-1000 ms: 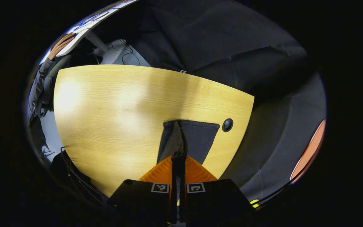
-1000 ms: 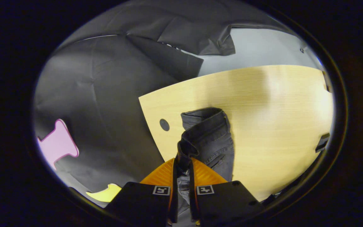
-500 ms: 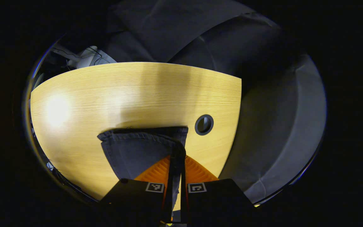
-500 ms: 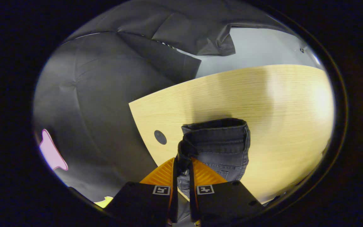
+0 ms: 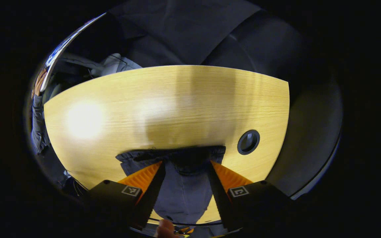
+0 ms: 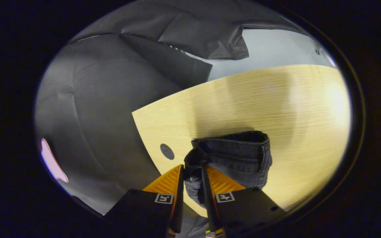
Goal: Grasp the waist and the cuffs of the jeans and fold them to make the two legs overlap; first hold the waist and fold one-third of the jeans toward the cuffs, then hold the cuffs and fold the remaining one-third in the same direction to finish folding.
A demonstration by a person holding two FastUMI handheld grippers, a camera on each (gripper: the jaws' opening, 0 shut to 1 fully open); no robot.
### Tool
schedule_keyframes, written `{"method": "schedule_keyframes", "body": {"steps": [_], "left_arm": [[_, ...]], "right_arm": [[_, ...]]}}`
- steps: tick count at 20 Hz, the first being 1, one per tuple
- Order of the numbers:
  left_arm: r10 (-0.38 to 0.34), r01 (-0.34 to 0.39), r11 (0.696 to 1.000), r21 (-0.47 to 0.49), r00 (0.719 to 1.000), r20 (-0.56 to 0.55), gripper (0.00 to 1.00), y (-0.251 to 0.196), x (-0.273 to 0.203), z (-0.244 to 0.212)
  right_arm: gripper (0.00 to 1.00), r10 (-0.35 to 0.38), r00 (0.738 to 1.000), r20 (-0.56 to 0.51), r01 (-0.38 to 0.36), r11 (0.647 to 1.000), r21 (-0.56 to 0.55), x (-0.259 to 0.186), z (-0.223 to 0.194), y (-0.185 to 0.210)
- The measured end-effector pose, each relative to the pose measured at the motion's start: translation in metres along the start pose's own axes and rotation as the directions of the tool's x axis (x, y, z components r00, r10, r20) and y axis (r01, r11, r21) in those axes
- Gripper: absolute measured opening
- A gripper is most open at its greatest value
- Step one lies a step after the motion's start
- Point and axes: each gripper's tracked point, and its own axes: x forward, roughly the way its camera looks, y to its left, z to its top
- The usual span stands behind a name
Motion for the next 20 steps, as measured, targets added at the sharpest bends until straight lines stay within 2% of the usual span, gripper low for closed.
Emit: {"method": "schedule_keyframes", "body": {"steps": [1,3,5,8,10,12,14,15,16,17,18,19,20], "left_arm": [[0.001,-0.002,1.000,0.021,1.000,0.026,0.82,-0.002,-0.006,0.005],[-0.030,0.025,0.996,0.085,0.998,0.053,0.82,-0.008,-0.023,0.003],[-0.100,0.080,0.976,0.203,0.991,0.093,0.83,-0.020,-0.050,-0.003],[-0.231,0.151,0.909,0.388,0.958,0.169,0.83,-0.030,-0.093,-0.017],[-0.317,0.152,0.834,0.531,0.919,0.236,0.83,-0.028,-0.123,-0.025],[-0.413,0.135,0.744,0.654,0.862,0.292,0.83,-0.019,-0.154,-0.041],[-0.525,0.123,0.646,0.753,0.788,0.321,0.83,-0.014,-0.191,-0.067],[-0.582,0.101,0.594,0.798,0.739,0.340,0.83,-0.010,-0.209,-0.080],[-0.640,0.080,0.539,0.838,0.685,0.346,0.95,-0.006,-0.214,-0.100],[-0.694,0.056,0.487,0.872,0.631,0.347,0.83,-0.003,-0.224,-0.117],[-0.741,0.024,0.431,0.902,0.580,0.339,0.83,0.008,-0.235,-0.136],[-0.776,-0.016,0.386,0.922,0.535,0.334,0.84,0.017,-0.243,-0.152],[-0.806,-0.049,0.347,0.937,0.495,0.325,0.87,0.027,-0.243,-0.171]], "right_arm": [[0.31,0.020,1.000,0.007,-0.020,1.000,-0.022,-0.004,-0.001,0.006],[0.59,0.030,0.999,0.035,-0.026,0.994,-0.108,-0.015,-0.006,0.012],[0.87,0.031,0.997,0.077,-0.011,0.970,-0.242,-0.028,-0.006,0.015],[0.88,0.045,0.994,0.096,0.000,0.906,-0.424,-0.054,-0.023,0.013],[0.88,0.048,0.993,0.104,0.016,0.839,-0.544,-0.073,-0.040,0.003],[0.88,0.063,0.990,0.128,0.041,0.732,-0.680,-0.098,-0.056,-0.009],[0.88,0.103,0.981,0.165,0.073,0.592,-0.803,-0.125,-0.069,-0.021],[0.88,0.136,0.972,0.193,0.096,0.518,-0.850,-0.140,-0.077,-0.026],[0.88,0.181,0.958,0.220,0.121,0.440,-0.890,-0.156,-0.083,-0.028],[0.88,0.239,0.939,0.249,0.151,0.365,-0.919,-0.172,-0.088,-0.027],[0.80,0.297,0.917,0.265,0.177,0.289,-0.941,-0.186,-0.097,-0.027],[0.80,0.356,0.894,0.271,0.202,0.218,-0.955,-0.200,-0.107,-0.026],[0.88,0.407,0.874,0.265,0.219,0.158,-0.963,-0.208,-0.115,-0.022]]}}
